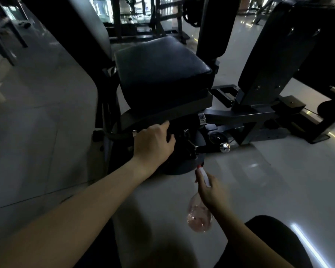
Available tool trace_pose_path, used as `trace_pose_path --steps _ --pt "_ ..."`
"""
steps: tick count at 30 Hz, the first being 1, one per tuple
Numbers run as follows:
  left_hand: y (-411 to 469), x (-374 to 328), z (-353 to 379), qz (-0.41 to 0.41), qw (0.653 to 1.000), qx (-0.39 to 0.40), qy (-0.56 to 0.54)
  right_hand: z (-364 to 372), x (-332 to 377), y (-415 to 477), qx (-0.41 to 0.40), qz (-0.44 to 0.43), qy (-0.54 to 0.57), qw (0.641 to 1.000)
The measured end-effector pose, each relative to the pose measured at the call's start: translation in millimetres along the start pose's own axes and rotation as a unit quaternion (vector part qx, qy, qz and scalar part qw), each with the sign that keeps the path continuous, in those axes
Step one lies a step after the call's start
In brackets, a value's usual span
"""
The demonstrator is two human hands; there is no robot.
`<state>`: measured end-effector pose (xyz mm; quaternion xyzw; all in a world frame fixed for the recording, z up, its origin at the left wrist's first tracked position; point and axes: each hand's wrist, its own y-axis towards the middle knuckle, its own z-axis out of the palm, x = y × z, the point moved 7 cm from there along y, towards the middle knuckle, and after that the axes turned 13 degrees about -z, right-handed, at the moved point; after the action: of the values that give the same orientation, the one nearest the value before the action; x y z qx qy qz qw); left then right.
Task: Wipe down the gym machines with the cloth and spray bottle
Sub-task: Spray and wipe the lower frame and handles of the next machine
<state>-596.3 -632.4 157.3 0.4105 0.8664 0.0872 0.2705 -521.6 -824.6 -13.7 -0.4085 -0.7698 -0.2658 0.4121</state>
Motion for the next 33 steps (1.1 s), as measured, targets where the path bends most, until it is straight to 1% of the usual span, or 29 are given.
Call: trace_pose_path --steps 2,4,8,11,14,15,16,18,19,20,21,23,25,26,27,28,29,30,33 --pt "-6.1 1.5 5.1 0.001 1.0 -0.004 0.0 9.2 -7.6 0.6 0.025 0.017 0.01 1.0" --pt "-11.4 5.6 9.5 0.0 1.0 -0.002 -0.011 21.2 -19.9 2.2 0.049 0.017 -0.003 0.999" --pt "-20.3 13.8 16.9 0.002 0.999 0.018 -0.035 50.9 -50.0 9.3 0.093 -0.014 -0.085 0.992" --pt "-28.2 21.5 22.3 0.008 0.996 0.052 -0.071 74.9 -66.4 11.0 0.12 -0.007 -0.154 0.981" --pt "-44.9 33.4 15.0 0.034 0.991 0.002 -0.126 95.5 -68.6 5.8 0.145 0.006 -0.178 0.973" --pt "-50.4 39.6 13.5 0.032 0.989 -0.003 -0.146 102.6 -67.7 3.8 0.156 0.009 -0.18 0.971" --pt "-54.2 46.5 13.8 0.018 0.985 0.011 -0.17 109.4 -67.0 2.7 0.168 0.007 -0.183 0.969" --pt "-57.8 65.4 24.3 -0.053 0.97 0.076 -0.223 120.5 -64.6 -1.1 0.187 0.01 -0.178 0.966" --pt "-59.1 76.9 33.4 -0.103 0.956 0.115 -0.251 125.4 -67.1 -3.0 0.192 0.017 -0.171 0.966" --pt "-60.7 89.7 44.4 -0.16 0.933 0.153 -0.285 129.9 -70.0 -5.0 0.193 0.023 -0.166 0.967" --pt "-63.1 100.7 54.4 -0.22 0.9 0.188 -0.327 132.8 -72.7 -7.1 0.196 0.029 -0.162 0.967" --pt "-74.0 121.9 71.1 -0.335 0.816 0.243 -0.405 141.4 -83.1 -11.5 0.213 0.038 -0.141 0.966" --pt "-92.1 137.0 86.3 -0.432 0.715 0.284 -0.471 149.0 -95.8 -14.7 0.234 0.06 -0.119 0.963" --pt "-103.2 143.5 93.9 -0.47 0.66 0.298 -0.505 152.8 -99.3 -17.5 0.243 0.077 -0.103 0.961" --pt "-112.1 146.9 99.4 -0.492 0.615 0.305 -0.535 154.3 -100.7 -19.9 0.248 0.091 -0.092 0.96" --pt "-119.0 150.4 104.5 -0.505 0.588 0.309 -0.552 155.9 -101.5 -20.4 0.246 0.091 -0.087 0.961" --pt "-123.1 152.4 108.3 -0.51 0.572 0.313 -0.56 157.1 -101.0 -19.7 0.244 0.085 -0.094 0.961" --pt "-123.9 153.9 111.8 -0.51 0.569 0.315 -0.563 157.8 -99.2 -19.4 0.243 0.081 -0.097 0.962" --pt "-116.7 155.9 111.6 -0.495 0.596 0.308 -0.552 161.7 -97.6 -18.3 0.242 0.092 -0.097 0.961"
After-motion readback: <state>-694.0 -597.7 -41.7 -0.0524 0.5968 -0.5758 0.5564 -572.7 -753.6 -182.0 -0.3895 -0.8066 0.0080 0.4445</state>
